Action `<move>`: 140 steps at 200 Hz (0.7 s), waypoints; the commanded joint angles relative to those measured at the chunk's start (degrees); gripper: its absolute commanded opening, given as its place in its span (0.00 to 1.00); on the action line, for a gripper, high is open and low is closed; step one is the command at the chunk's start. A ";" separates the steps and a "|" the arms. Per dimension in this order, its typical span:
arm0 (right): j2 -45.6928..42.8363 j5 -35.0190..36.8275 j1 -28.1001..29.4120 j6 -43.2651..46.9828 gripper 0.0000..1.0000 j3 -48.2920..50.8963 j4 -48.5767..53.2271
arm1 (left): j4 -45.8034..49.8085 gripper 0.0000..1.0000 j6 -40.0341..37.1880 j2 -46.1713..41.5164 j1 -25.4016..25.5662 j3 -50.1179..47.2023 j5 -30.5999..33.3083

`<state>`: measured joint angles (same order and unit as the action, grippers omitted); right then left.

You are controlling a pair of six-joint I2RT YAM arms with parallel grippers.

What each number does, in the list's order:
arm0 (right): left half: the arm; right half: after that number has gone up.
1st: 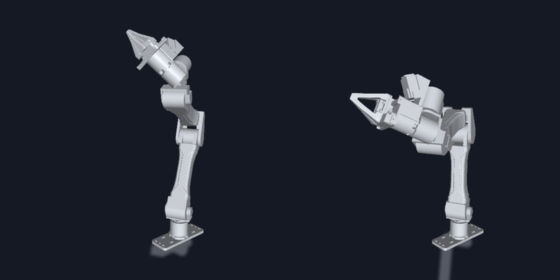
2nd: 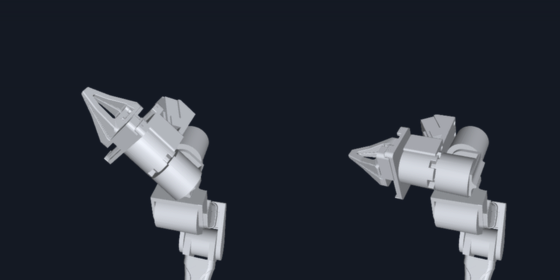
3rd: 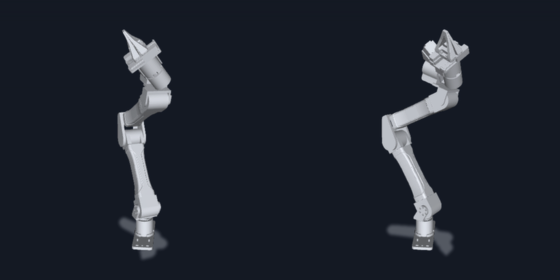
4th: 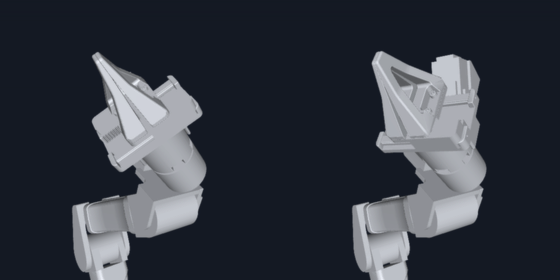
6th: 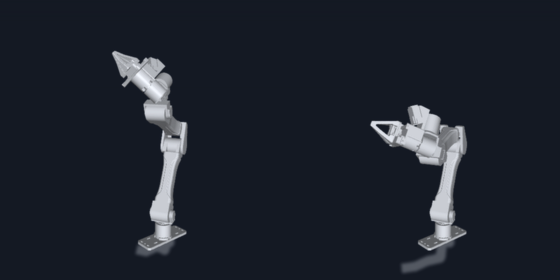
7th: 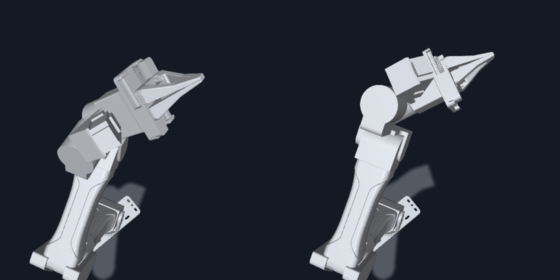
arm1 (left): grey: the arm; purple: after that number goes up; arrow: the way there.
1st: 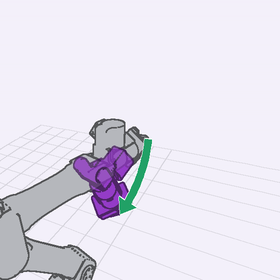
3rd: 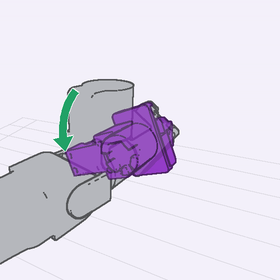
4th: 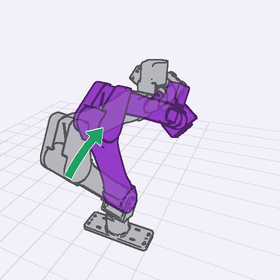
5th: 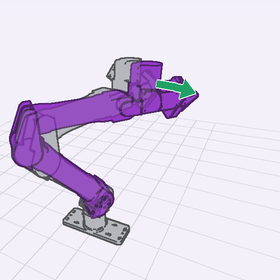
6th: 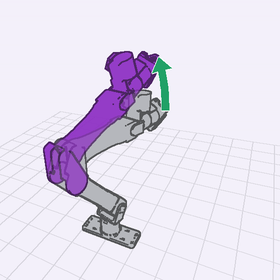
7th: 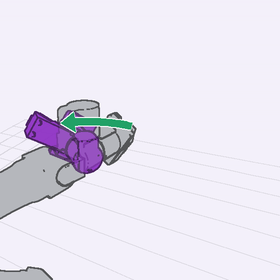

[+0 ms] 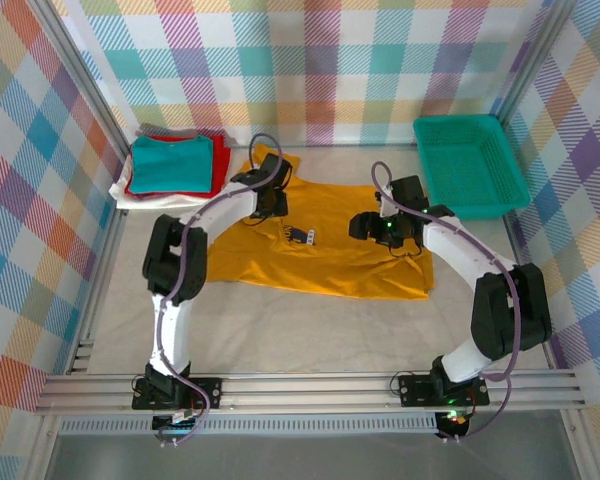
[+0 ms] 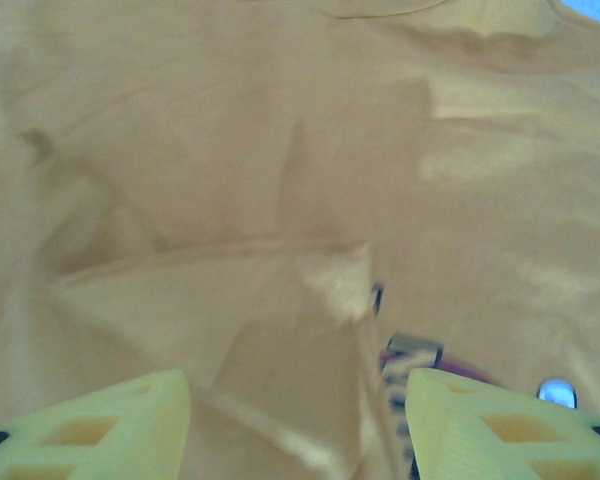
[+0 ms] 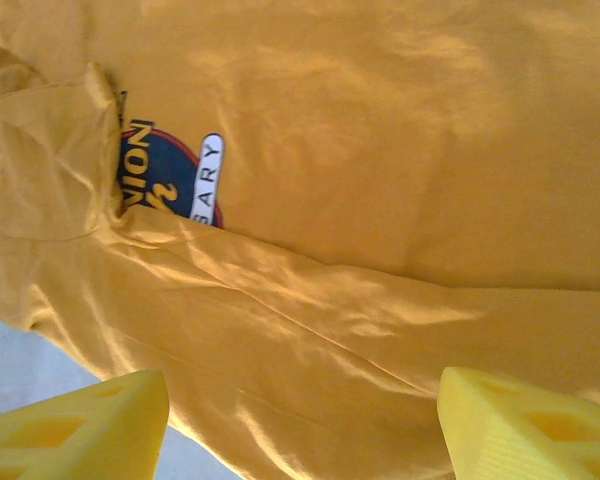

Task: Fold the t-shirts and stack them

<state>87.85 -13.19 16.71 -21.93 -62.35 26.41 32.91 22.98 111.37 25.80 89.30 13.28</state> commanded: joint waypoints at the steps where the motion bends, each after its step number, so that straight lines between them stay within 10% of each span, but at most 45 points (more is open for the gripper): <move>1: -3.61 5.30 -2.32 -1.69 0.71 1.54 2.52 | -4.71 0.59 2.44 -12.95 -3.84 -10.03 0.36; 57: -5.72 9.05 -14.08 -3.06 0.68 7.64 8.88 | -6.17 0.56 5.43 -23.63 -16.94 -34.35 -9.16; 140: -3.65 9.59 -16.29 -6.62 0.66 13.35 10.23 | -10.56 0.39 9.00 -21.50 -21.58 -45.89 -14.24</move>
<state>83.96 -5.54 0.80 -26.72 -51.09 33.85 24.23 29.65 89.47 6.13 46.54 2.22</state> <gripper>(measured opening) 0.657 0.444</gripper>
